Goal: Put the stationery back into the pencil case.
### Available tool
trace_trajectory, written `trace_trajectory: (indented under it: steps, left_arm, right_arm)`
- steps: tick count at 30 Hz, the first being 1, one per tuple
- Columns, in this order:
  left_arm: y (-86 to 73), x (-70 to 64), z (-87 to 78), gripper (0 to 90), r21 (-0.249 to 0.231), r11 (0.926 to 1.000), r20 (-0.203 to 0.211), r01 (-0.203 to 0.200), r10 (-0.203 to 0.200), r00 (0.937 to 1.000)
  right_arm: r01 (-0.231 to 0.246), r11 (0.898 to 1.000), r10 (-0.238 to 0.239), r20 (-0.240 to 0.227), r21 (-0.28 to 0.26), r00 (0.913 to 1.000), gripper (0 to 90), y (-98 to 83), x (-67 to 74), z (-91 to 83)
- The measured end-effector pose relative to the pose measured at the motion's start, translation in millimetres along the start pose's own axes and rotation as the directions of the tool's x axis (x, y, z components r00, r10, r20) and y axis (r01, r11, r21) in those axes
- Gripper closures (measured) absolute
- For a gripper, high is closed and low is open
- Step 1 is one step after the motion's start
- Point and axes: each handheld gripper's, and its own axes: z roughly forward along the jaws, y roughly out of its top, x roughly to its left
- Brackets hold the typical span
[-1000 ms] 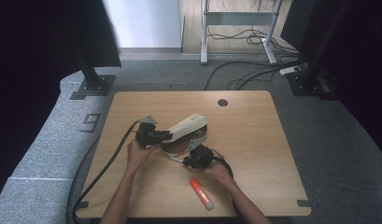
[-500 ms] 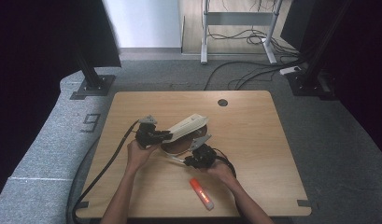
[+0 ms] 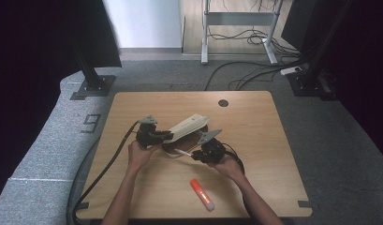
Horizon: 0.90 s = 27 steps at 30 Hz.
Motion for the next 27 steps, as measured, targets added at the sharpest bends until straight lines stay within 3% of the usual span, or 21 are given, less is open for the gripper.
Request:
trace_trajectory:
  steps: [8,20,27]
  left_arm:
    - [1.5,-1.7,-0.7,77.7,-0.007,1.0000,-0.007,-0.004,0.004,1.0000]
    - [1.6,-2.1,-0.6,77.7,-0.008,1.0000,0.005,-0.001,0.001,1.0000]
    - [1.5,-2.3,-0.3,77.8,-0.008,1.0000,0.011,-0.001,0.001,0.9999]
  right_arm:
    - [-0.021,0.999,0.019,0.065,0.027,0.9977,78.2,0.4,-19.2,-1.4]
    - [-0.056,0.997,0.051,0.089,0.057,0.9947,78.2,9.1,-41.3,15.2]
    - [-0.042,0.997,0.035,0.102,0.066,0.9941,78.2,16.8,-46.7,28.0]
